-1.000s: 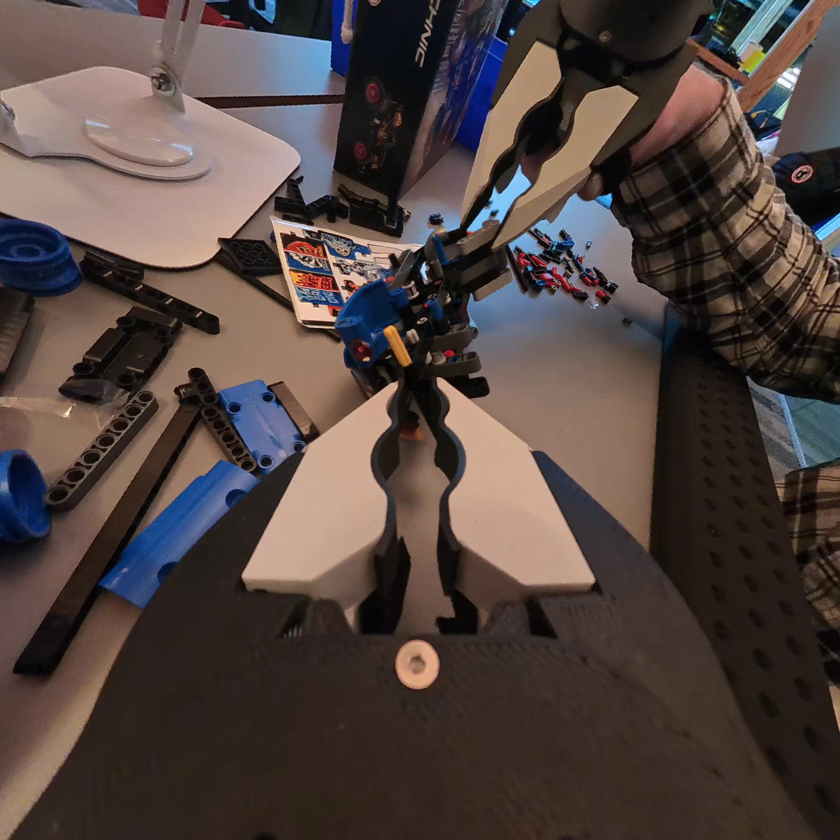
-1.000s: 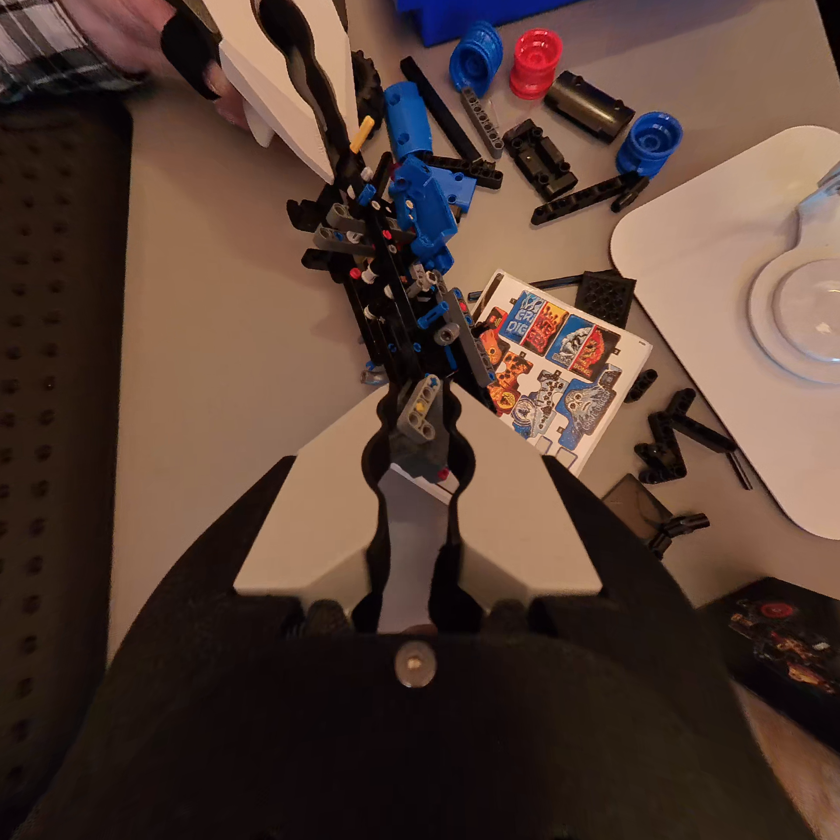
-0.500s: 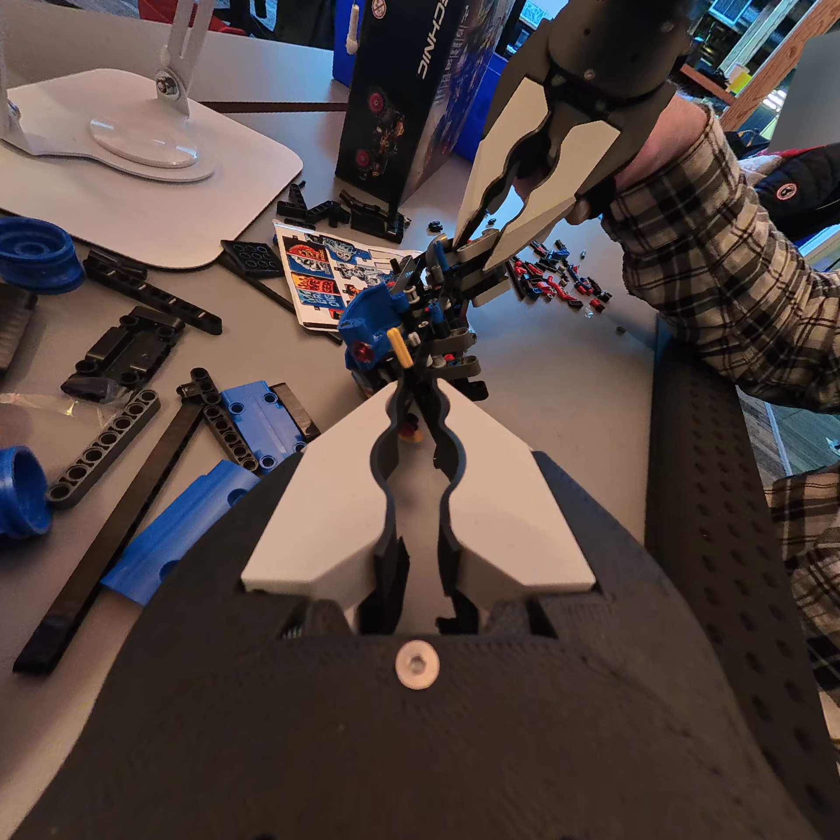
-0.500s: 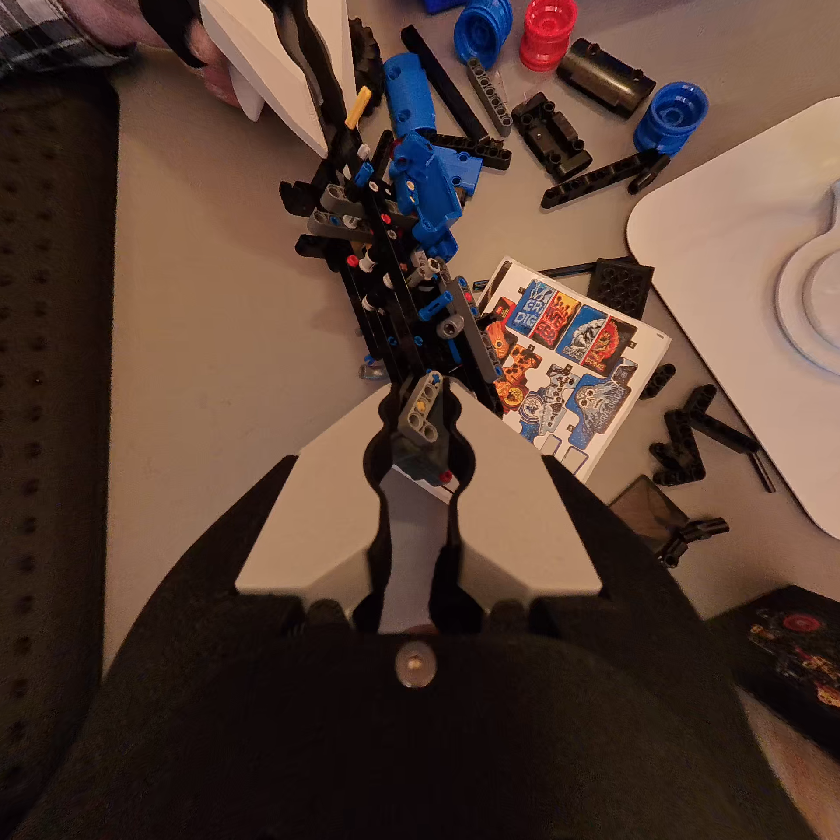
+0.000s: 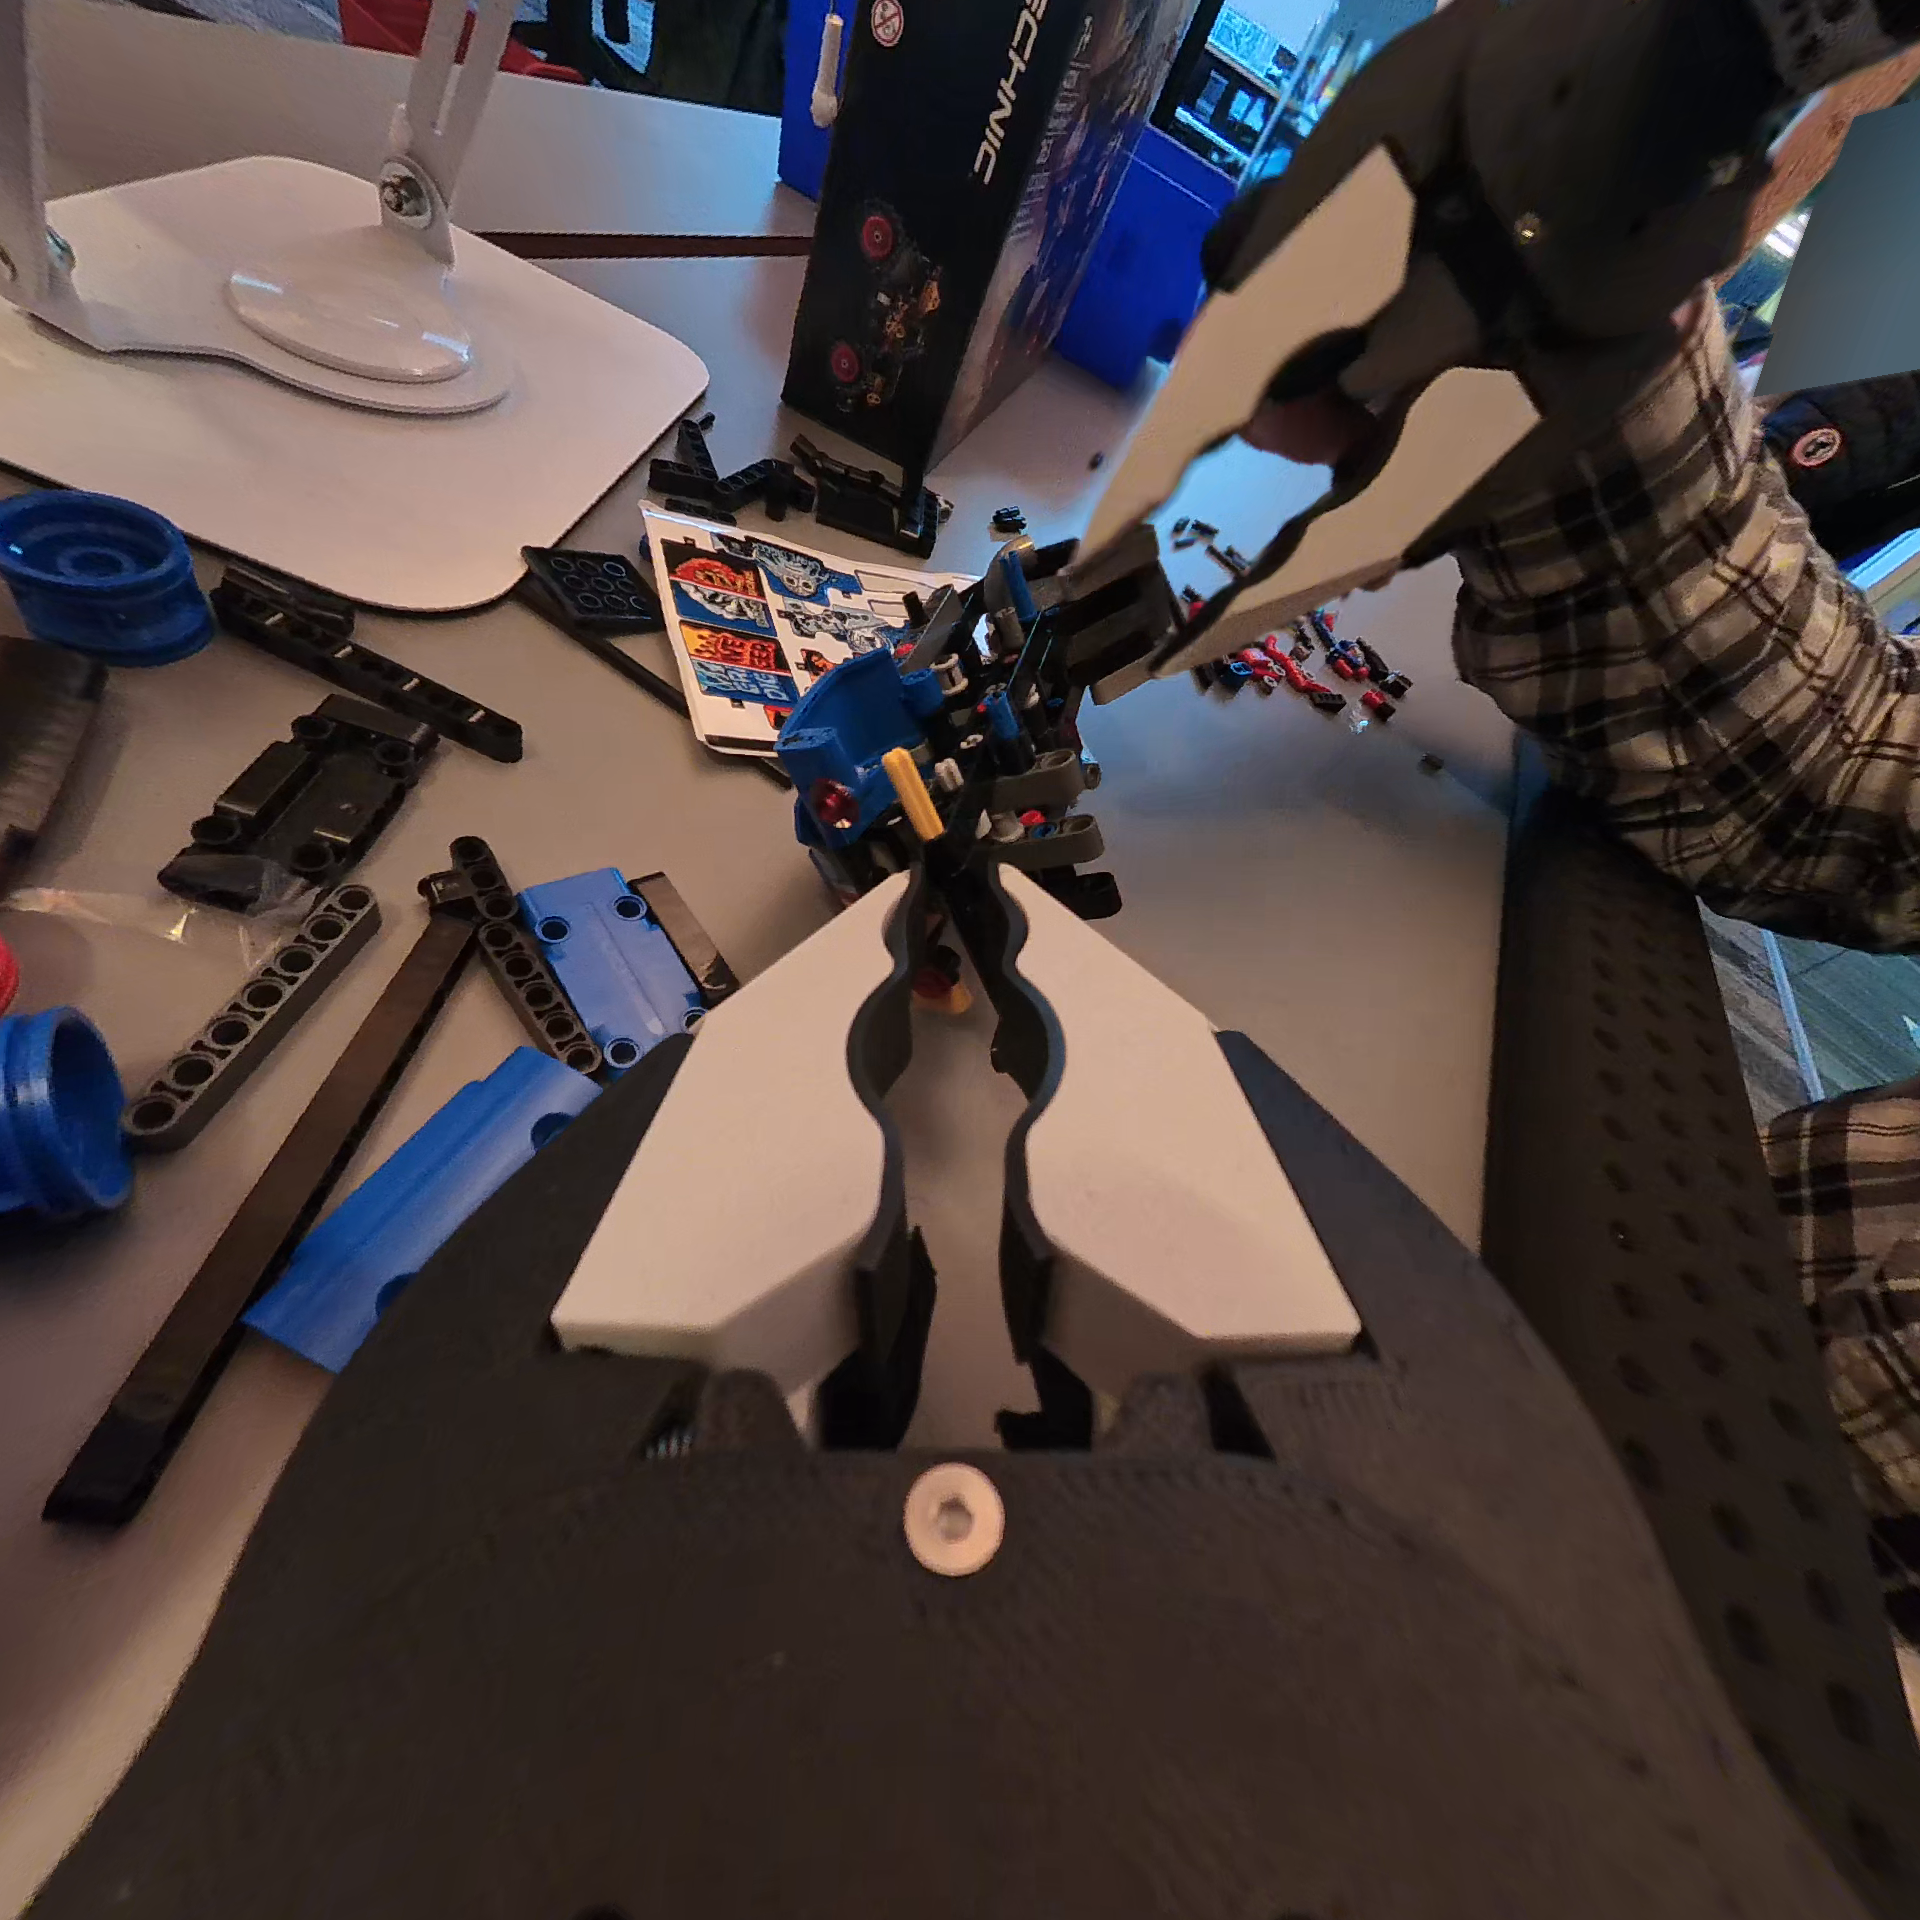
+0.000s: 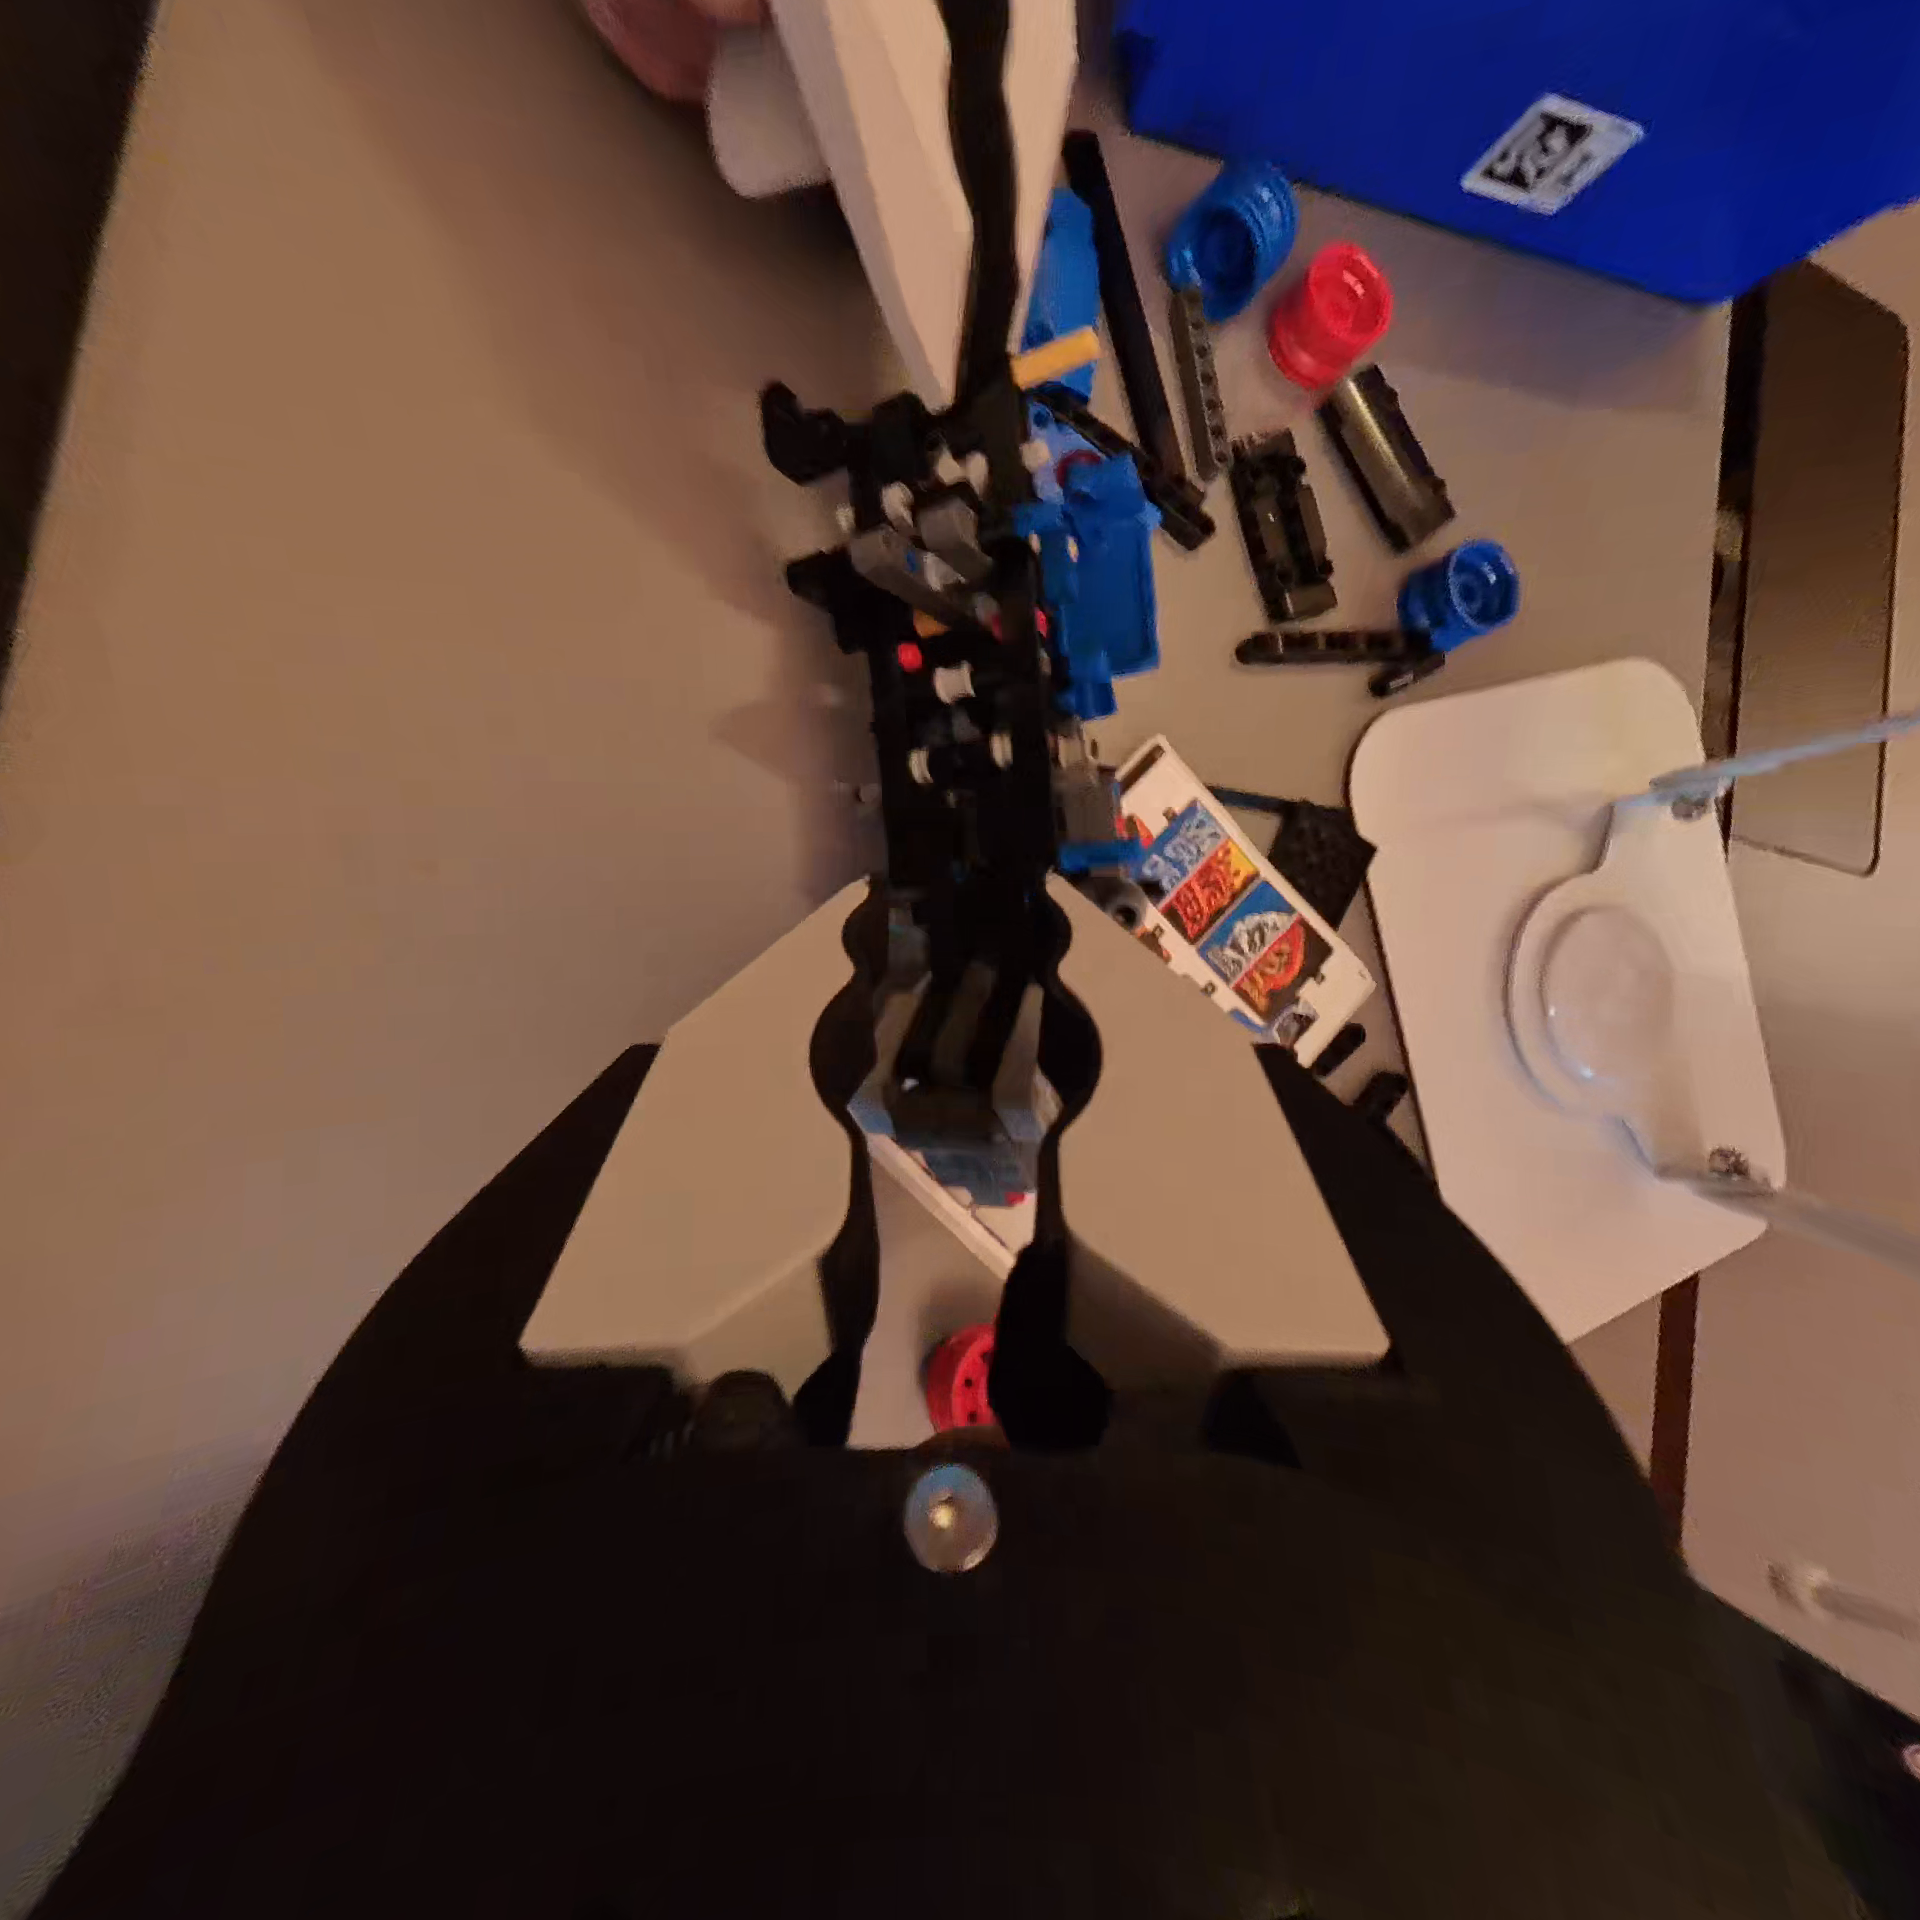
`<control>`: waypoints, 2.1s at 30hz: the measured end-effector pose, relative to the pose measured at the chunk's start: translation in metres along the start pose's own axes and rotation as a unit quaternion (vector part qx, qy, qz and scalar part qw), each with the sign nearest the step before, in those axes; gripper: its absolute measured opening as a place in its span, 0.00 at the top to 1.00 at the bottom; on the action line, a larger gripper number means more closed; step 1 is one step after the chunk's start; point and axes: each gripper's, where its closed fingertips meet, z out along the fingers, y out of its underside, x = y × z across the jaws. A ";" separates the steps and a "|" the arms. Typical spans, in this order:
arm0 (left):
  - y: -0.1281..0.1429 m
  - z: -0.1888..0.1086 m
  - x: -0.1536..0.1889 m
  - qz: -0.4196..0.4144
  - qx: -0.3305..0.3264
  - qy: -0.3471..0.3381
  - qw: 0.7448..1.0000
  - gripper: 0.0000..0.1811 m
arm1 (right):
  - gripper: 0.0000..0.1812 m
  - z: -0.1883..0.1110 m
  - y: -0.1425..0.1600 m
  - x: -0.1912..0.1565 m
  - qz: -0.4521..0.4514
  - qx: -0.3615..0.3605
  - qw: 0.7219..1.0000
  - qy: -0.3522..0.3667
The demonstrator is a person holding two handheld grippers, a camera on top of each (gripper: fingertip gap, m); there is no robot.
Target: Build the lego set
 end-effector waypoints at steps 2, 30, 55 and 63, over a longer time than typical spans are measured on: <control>0.000 0.000 -0.001 -0.004 0.000 0.001 1.000 0.96 | 0.83 0.000 -0.010 0.000 -0.015 0.008 1.000 0.019; 0.001 0.004 0.005 0.010 -0.007 0.012 1.000 0.97 | 0.91 0.021 0.000 0.007 -0.026 -0.012 0.999 0.043; 0.006 0.012 0.018 0.063 -0.023 0.016 0.998 0.95 | 0.72 0.009 0.006 -0.021 -0.039 -0.031 0.998 -0.035; 0.007 0.014 0.021 0.090 -0.026 0.008 0.996 0.96 | 0.62 0.003 0.013 -0.038 -0.080 -0.099 0.991 -0.041</control>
